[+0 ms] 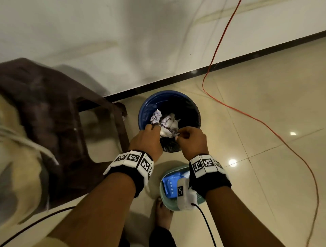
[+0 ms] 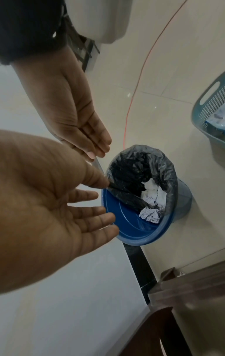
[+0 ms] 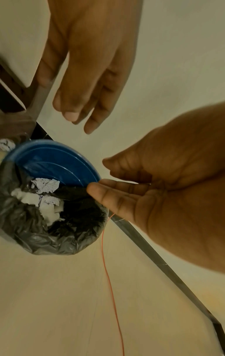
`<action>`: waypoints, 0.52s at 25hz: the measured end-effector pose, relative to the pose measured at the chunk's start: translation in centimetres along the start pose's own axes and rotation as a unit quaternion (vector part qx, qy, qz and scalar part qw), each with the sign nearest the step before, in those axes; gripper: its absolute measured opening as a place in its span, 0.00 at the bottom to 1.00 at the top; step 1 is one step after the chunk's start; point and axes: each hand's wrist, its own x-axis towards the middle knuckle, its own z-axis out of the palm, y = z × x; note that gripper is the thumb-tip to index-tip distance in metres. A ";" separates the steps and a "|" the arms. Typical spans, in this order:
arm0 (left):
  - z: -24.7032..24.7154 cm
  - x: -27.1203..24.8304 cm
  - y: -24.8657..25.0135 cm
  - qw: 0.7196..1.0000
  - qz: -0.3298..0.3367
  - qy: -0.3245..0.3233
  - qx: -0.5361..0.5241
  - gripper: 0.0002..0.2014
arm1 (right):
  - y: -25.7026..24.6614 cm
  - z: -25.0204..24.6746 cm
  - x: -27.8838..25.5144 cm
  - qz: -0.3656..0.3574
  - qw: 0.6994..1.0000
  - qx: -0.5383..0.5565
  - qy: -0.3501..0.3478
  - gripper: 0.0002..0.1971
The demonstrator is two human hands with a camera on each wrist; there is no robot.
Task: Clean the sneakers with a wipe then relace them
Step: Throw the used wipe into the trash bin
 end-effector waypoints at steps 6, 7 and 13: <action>-6.8 -9.6 5.2 0.997 0.038 -0.024 -0.061 0.16 | -5.4 -4.3 -7.8 -0.059 0.996 0.069 -0.016 0.09; -8.2 -12.3 5.5 0.996 0.031 -0.026 -0.074 0.19 | -7.2 -4.7 -9.6 -0.080 0.995 0.054 -0.024 0.10; -16.3 -25.9 2.0 0.978 -0.072 0.082 -0.178 0.32 | -19.7 -4.5 -20.8 -0.160 0.979 0.069 -0.102 0.13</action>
